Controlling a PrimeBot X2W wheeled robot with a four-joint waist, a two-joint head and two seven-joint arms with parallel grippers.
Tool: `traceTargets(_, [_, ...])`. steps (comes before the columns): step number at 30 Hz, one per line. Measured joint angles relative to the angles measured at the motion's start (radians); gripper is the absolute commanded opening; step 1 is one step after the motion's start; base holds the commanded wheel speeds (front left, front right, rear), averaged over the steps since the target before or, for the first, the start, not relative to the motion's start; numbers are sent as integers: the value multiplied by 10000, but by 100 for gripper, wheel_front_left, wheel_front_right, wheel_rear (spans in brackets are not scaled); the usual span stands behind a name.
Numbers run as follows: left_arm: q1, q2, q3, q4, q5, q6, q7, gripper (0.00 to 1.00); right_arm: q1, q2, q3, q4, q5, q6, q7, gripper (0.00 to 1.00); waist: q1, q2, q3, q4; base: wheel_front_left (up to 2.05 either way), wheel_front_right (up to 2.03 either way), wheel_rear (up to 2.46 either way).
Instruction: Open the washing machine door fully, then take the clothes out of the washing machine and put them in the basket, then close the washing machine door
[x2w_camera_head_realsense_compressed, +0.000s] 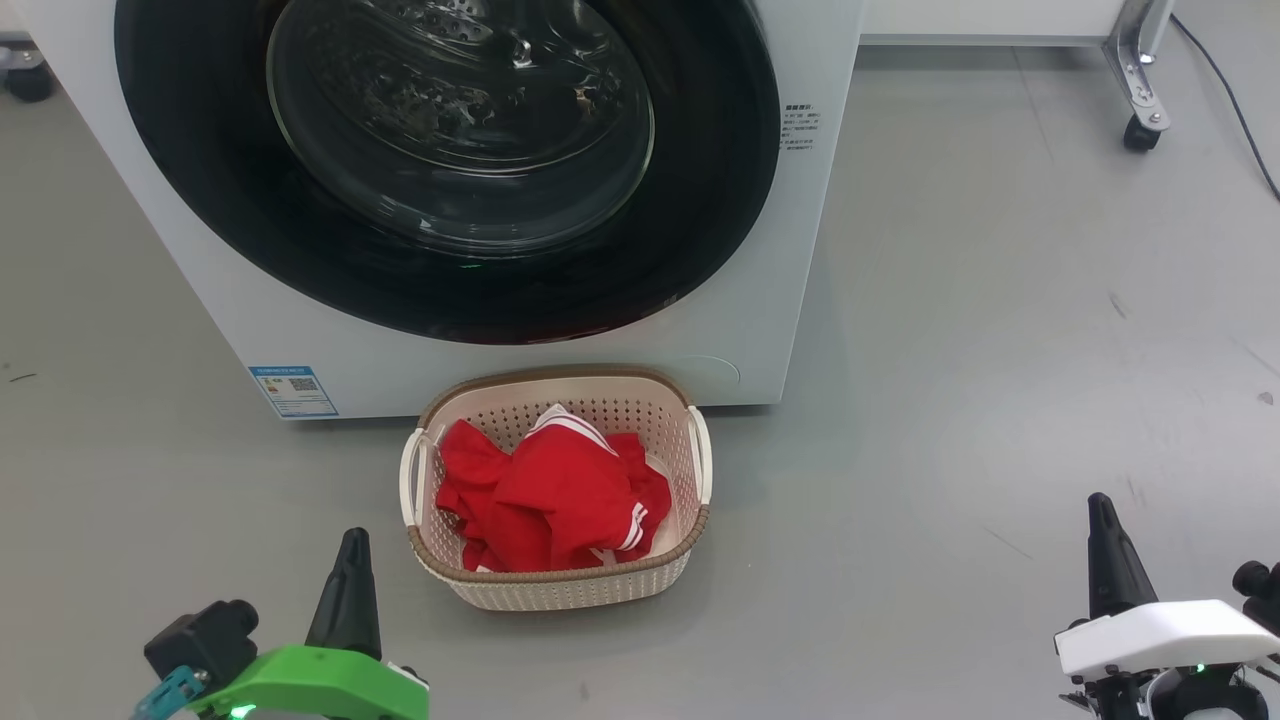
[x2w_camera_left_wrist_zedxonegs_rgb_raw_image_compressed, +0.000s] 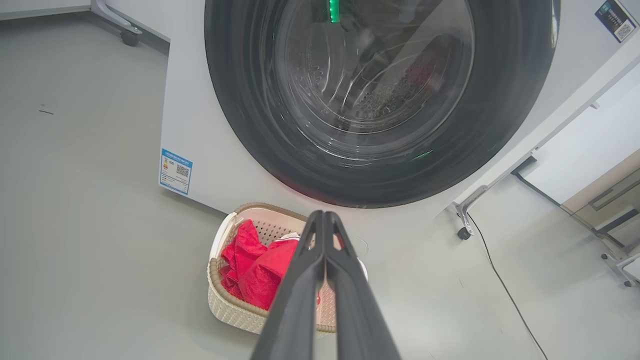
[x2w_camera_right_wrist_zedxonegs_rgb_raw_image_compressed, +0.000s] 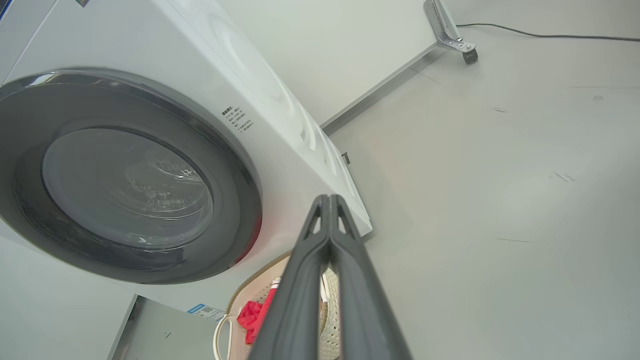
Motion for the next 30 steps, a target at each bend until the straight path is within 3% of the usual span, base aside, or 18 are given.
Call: traceTargets(30, [-189,272,963,460,-4134,-711,848,0,-669,274,-719,748,3417,355,978,0,0,0,-206,-171,0,0,0])
